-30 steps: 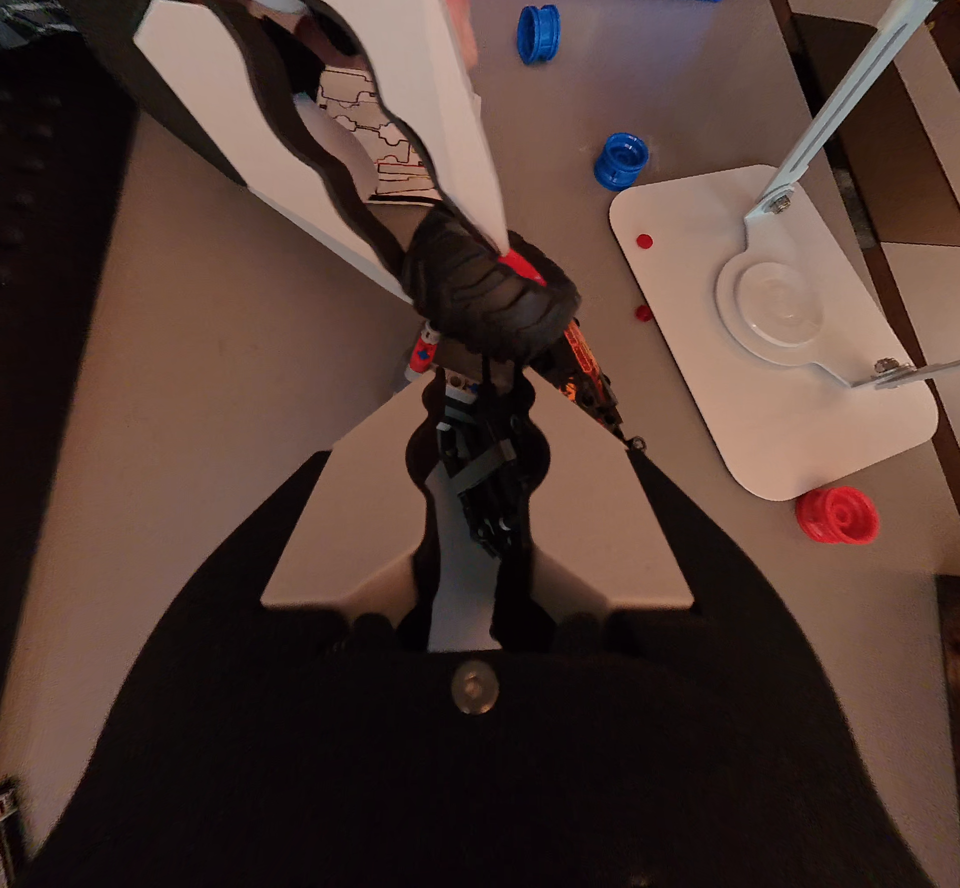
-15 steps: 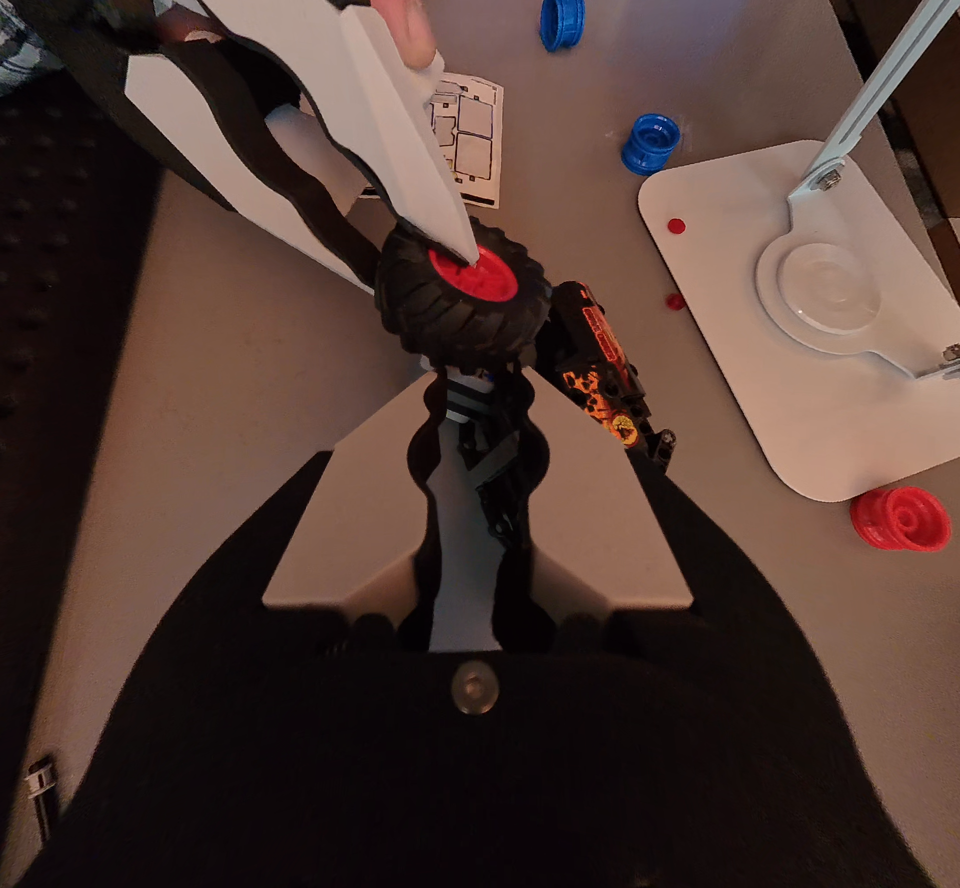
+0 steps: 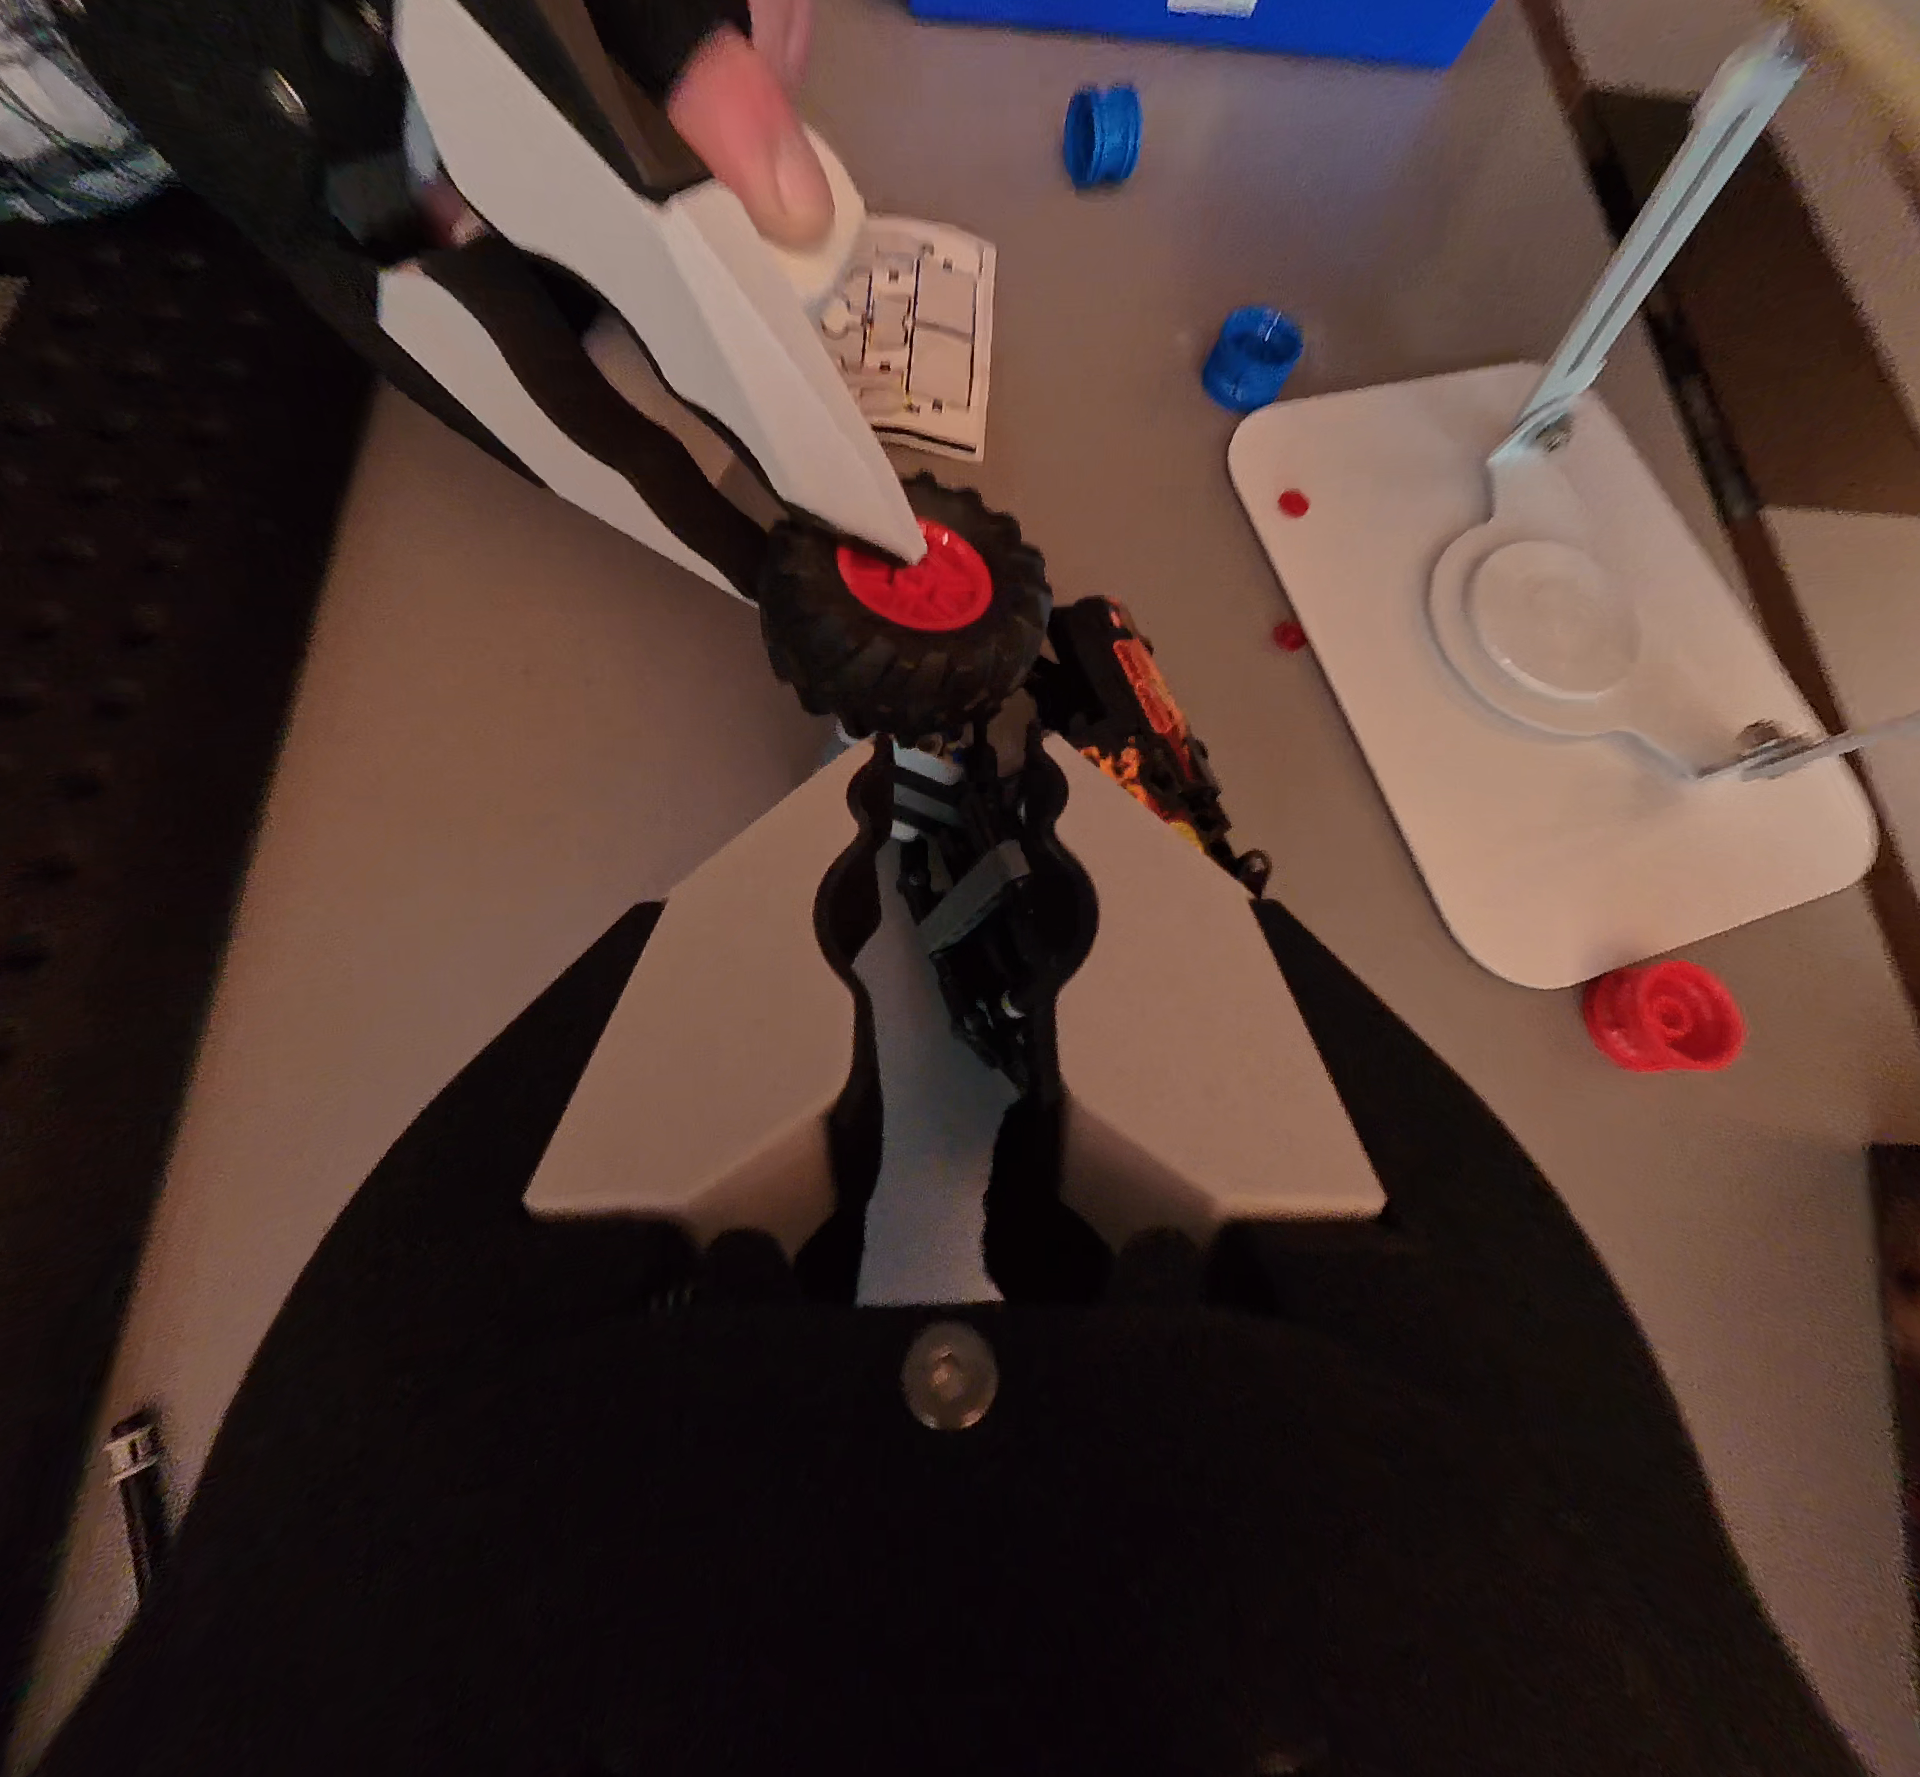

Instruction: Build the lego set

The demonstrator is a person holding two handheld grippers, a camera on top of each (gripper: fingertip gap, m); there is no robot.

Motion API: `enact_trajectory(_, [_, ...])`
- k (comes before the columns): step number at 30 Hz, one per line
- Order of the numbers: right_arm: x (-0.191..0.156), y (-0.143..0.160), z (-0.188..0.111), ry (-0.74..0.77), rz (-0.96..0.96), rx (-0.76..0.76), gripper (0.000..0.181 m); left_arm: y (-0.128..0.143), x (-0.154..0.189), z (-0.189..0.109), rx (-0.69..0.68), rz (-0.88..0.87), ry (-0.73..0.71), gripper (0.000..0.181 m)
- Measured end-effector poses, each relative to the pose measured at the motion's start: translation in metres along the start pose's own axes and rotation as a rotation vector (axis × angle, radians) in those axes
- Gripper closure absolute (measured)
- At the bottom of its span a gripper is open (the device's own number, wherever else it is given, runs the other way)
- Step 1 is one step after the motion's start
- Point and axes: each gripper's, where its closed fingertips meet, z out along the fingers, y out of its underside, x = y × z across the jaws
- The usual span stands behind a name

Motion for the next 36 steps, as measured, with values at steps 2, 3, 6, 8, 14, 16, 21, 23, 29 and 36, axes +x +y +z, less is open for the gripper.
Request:
enact_trajectory(2, [0.001, -0.009, -0.008, 0.035, -0.037, 0.036, 0.158, 0.0, 0.001, 0.0, -0.007, 0.014, 0.001, 0.155])
enact_trajectory(3, [-0.001, -0.016, -0.011, 0.043, -0.068, 0.064, 0.157, 0.0, 0.001, 0.0, -0.006, 0.01, 0.007, 0.155])
enact_trajectory(6, [-0.011, -0.021, -0.006, 0.036, -0.156, 0.078, 0.154, -0.002, 0.002, 0.0, -0.012, 0.018, 0.031, 0.155])
enact_trajectory(8, [-0.015, -0.02, -0.001, 0.021, -0.181, 0.072, 0.155, 0.0, 0.002, 0.001, -0.025, 0.016, 0.058, 0.155])
enact_trajectory(14, [-0.016, -0.021, -0.001, -0.008, -0.135, 0.093, 0.155, 0.0, 0.002, 0.0, 0.013, -0.111, 0.16, 0.156])
enact_trajectory(16, [-0.015, -0.021, -0.001, -0.024, -0.115, 0.102, 0.153, 0.0, 0.002, 0.0, 0.012, -0.099, 0.167, 0.156])
enact_trajectory(21, [-0.021, -0.019, 0.002, -0.084, -0.085, 0.114, 0.147, -0.003, 0.003, 0.001, 0.066, -0.08, 0.187, 0.156])
enact_trajectory(23, [-0.022, -0.019, 0.003, -0.078, -0.098, 0.106, 0.146, -0.002, 0.002, 0.001, 0.063, -0.034, 0.142, 0.156])
enact_trajectory(29, [-0.031, -0.017, 0.003, -0.096, -0.125, 0.085, 0.147, -0.007, 0.005, -0.004, 0.087, 0.045, 0.075, 0.155])
enact_trajectory(36, [-0.035, -0.019, 0.005, -0.106, -0.118, 0.075, 0.155, -0.01, 0.004, -0.001, 0.095, -0.022, 0.057, 0.152])
